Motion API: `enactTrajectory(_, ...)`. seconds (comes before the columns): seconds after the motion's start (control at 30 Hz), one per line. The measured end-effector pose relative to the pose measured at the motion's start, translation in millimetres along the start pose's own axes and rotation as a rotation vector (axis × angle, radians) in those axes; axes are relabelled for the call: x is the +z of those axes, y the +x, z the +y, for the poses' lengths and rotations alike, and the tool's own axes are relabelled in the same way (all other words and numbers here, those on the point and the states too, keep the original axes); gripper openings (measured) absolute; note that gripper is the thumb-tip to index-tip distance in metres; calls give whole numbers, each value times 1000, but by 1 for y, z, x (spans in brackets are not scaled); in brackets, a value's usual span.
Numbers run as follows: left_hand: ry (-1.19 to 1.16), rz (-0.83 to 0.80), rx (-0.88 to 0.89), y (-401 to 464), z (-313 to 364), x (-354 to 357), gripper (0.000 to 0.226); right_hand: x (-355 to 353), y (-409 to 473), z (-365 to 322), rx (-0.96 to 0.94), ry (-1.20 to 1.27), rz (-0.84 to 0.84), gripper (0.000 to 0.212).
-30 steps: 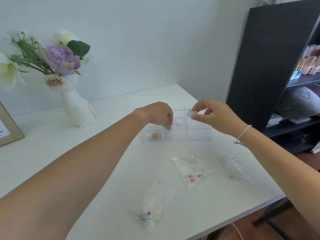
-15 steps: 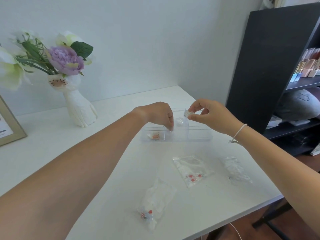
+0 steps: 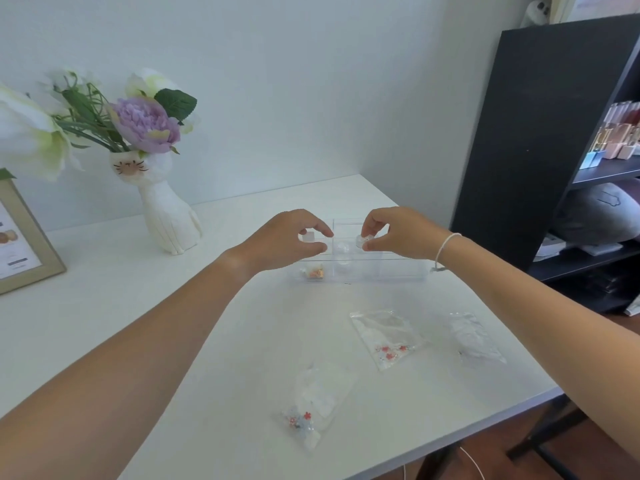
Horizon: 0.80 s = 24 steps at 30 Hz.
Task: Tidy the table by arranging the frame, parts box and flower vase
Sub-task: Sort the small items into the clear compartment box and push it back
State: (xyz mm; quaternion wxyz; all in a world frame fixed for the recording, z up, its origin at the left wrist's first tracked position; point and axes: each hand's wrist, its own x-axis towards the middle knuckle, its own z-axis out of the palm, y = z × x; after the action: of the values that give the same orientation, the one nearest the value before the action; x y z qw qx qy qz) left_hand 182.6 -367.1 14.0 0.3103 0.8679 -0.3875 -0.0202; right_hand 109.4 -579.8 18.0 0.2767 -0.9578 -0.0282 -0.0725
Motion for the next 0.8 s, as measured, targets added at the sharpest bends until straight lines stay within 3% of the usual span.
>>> enactTrajectory(0.2, 32, 147, 4, -23, -25, 2, 23, 0, 15, -12, 85, -153, -184, 11)
enactTrajectory(0.47, -81, 188, -127, -34, -41, 10, 28, -6, 27, -29, 171, -348, -415, 18)
enactTrajectory(0.8, -170, 244, -158, -40, -40, 16, 29, -1, 27, -29, 199, -352, -399, 15)
